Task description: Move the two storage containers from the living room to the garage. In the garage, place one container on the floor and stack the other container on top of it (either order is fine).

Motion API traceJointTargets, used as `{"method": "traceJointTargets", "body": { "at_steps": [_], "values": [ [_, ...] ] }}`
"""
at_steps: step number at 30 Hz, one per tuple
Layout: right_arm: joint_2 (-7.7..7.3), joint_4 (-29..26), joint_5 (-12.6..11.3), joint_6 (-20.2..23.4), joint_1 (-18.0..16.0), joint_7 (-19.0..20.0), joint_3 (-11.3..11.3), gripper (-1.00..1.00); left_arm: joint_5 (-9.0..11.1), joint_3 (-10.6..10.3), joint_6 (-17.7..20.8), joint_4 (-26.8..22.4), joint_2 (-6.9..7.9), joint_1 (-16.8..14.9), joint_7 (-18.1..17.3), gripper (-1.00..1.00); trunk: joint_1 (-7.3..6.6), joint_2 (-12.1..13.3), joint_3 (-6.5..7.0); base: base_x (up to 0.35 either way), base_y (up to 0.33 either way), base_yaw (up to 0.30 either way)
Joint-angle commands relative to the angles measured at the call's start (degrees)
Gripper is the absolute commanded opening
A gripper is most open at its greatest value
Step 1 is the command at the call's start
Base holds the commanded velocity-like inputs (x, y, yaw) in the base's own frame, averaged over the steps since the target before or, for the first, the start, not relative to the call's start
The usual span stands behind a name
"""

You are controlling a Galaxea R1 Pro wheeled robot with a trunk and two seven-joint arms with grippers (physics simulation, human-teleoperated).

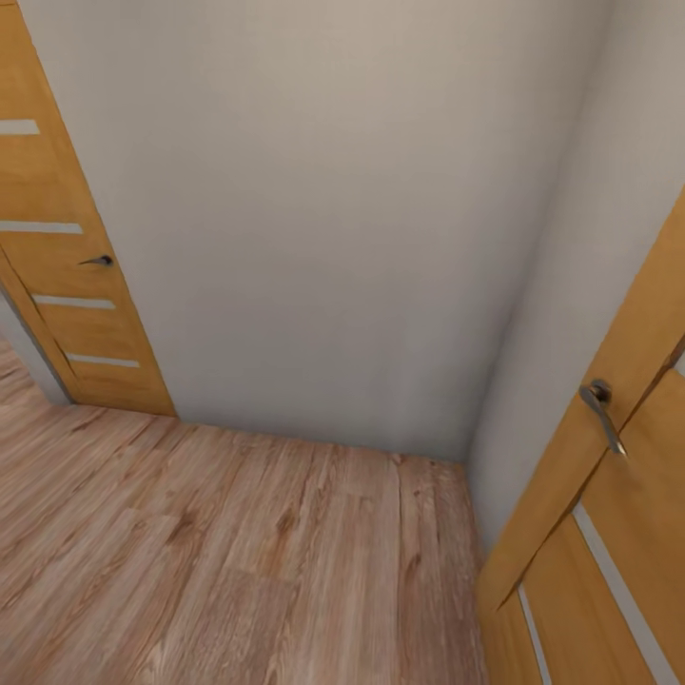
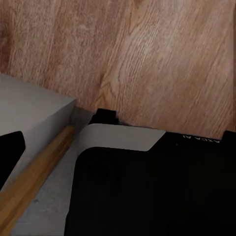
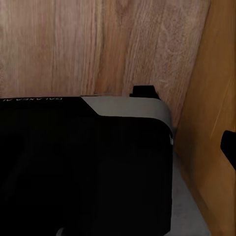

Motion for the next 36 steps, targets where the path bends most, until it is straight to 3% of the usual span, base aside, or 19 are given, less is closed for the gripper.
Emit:
{"method": "traceJointTargets", "body": {
  "at_steps": [1,13,36],
  "values": [
    [0.04,0.14,-0.46,-0.08,-0.07,-0.08,0.49,1.0,0.44,-0.18,0.13,-0.01,0.0,-0.04,0.16,1.0,0.04,-0.04,-0.06,0.322,0.0,0.0],
    [0.11,0.14,-0.43,-0.08,-0.1,-0.13,0.49,1.0,0.44,-0.18,0.13,-0.01,0.14,-0.04,0.16,1.0,0.04,-0.04,-0.06,0.322,0.0,0.014],
    [0.13,0.14,-0.39,-0.08,-0.06,-0.17,0.49,1.0,0.44,-0.18,0.13,-0.01,0.16,-0.04,0.16,1.0,0.04,-0.04,-0.06,0.321,0.0,0.258]
  ]
}}
